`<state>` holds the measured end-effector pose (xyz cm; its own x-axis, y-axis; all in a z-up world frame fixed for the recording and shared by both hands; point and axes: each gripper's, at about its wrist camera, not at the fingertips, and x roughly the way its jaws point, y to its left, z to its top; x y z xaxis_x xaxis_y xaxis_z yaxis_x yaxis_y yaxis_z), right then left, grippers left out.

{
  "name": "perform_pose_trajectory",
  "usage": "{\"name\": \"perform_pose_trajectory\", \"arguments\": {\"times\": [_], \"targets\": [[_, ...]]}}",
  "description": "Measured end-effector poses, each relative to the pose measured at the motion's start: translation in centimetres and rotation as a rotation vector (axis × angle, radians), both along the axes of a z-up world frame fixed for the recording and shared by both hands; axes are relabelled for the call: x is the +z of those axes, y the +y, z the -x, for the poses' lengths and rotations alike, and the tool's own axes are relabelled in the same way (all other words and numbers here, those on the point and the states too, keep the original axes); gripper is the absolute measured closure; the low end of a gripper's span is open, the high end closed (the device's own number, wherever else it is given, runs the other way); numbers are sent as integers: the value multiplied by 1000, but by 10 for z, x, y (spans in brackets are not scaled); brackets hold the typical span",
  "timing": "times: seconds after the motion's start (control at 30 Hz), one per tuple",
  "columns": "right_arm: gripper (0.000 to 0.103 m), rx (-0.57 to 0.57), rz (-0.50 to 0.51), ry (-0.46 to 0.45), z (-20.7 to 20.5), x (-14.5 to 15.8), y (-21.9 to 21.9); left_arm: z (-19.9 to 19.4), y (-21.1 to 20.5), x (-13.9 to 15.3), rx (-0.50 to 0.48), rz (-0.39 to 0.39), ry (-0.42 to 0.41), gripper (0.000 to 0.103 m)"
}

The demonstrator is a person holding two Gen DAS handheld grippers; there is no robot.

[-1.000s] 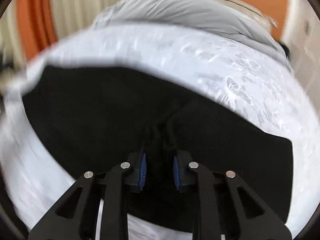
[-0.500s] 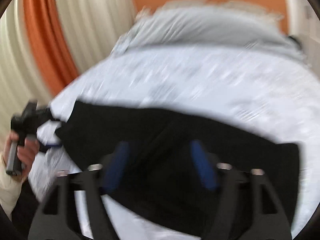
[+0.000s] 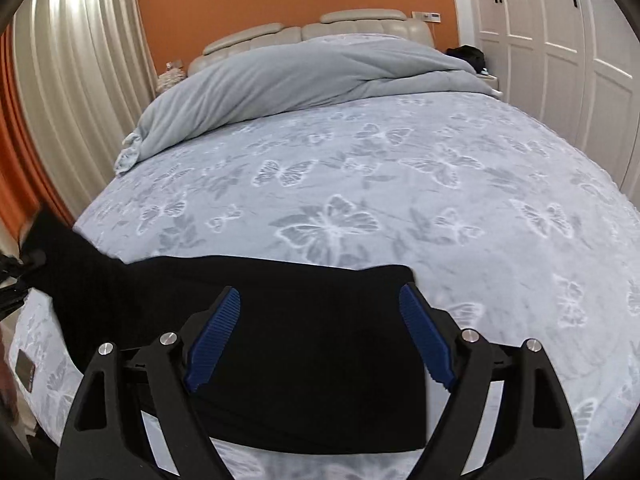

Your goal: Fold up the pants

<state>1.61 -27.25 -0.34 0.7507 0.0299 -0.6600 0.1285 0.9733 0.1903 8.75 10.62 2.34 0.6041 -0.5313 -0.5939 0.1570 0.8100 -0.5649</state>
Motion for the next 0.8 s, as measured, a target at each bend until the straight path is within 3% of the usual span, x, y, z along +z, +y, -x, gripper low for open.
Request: {"name": "perform_pose_trajectory", "arguments": {"times": [0.03,0.1,0.2,0.37,0.5,0.63,0.67,0.73,0.77,0.8], "targets": [[23,-2,-3,7,1,-2,-2,6,-32,-3,-102,-5,-4,27],[23,2,-22,25,-1,-6,-8,24,-75,-9,-148,-116,-49,26],[23,68,-103,38,-3,-9,-7,38,-87,-4,-159,-217,-120,24],[18,255,-277,106,-31,-31,29,38,-25,19,44,-141,-190,15],[18,349,-328,142,-71,-44,77,23,16,13,194,-160,-150,14],[18,369,-443,213,-101,-67,114,14,50,1,254,-146,-90,14],[22,369,-451,230,-105,-73,120,12,56,-2,257,-147,-75,14],[45,383,-442,259,-109,-85,135,13,70,-5,270,-157,-62,14],[63,403,-411,248,-108,-84,143,14,74,-7,277,-163,-58,14],[71,414,-386,234,-106,-80,148,14,81,-8,282,-168,-54,14]]}}
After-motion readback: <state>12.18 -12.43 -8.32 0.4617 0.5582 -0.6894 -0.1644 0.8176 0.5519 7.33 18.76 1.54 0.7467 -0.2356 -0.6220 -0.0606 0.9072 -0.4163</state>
